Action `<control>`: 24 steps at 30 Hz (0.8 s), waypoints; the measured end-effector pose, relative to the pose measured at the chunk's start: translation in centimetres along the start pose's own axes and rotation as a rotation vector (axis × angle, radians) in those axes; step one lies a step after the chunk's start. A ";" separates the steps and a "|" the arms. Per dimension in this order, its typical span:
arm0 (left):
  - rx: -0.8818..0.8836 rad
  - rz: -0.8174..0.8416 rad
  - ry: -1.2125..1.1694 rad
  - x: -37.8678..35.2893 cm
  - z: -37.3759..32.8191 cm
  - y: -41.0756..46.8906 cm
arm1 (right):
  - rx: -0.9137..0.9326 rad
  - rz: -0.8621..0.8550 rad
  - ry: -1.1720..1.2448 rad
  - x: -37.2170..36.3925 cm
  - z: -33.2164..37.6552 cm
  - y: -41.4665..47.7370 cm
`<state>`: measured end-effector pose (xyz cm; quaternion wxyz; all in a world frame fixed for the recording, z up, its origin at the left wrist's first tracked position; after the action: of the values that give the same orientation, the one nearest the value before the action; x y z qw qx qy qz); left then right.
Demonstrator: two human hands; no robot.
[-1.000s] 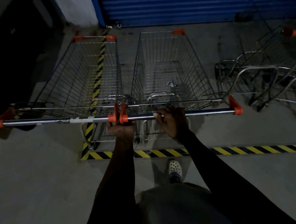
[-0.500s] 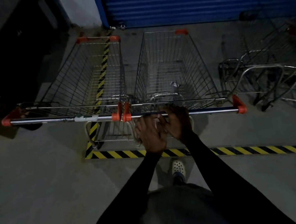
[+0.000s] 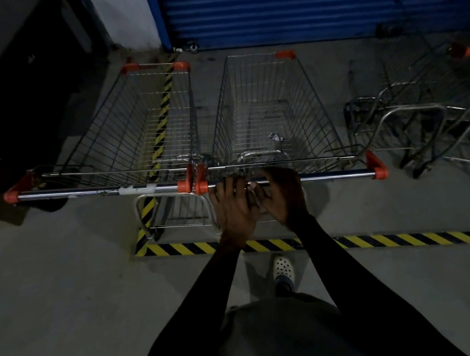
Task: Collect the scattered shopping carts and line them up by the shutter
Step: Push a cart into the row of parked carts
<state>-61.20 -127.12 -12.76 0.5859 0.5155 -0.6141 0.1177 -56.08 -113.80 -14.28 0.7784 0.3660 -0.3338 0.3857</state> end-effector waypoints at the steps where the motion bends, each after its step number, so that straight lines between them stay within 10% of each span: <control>1: 0.002 0.012 -0.005 0.0 0.1 0.1 | -0.006 -0.015 0.007 0.3 0.0 -0.1; 24: -0.211 0.181 -0.189 -7.2 -18.3 5.4 | -0.287 -0.328 -0.032 14.6 -15.8 -2.7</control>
<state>-55.98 -107.47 -11.15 0.5632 0.4024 -0.7196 0.0558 -43.06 -96.72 -11.50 0.8695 0.3066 -0.3336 0.1967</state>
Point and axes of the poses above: each hand's wrist, its own y-axis towards the middle knuckle, its own x-axis out of the back of the hand, z = x × y, the point moved 5 cm from there along y, towards the middle knuckle, and after that the axes turned 9 degrees about y, right-handed, at the moved point
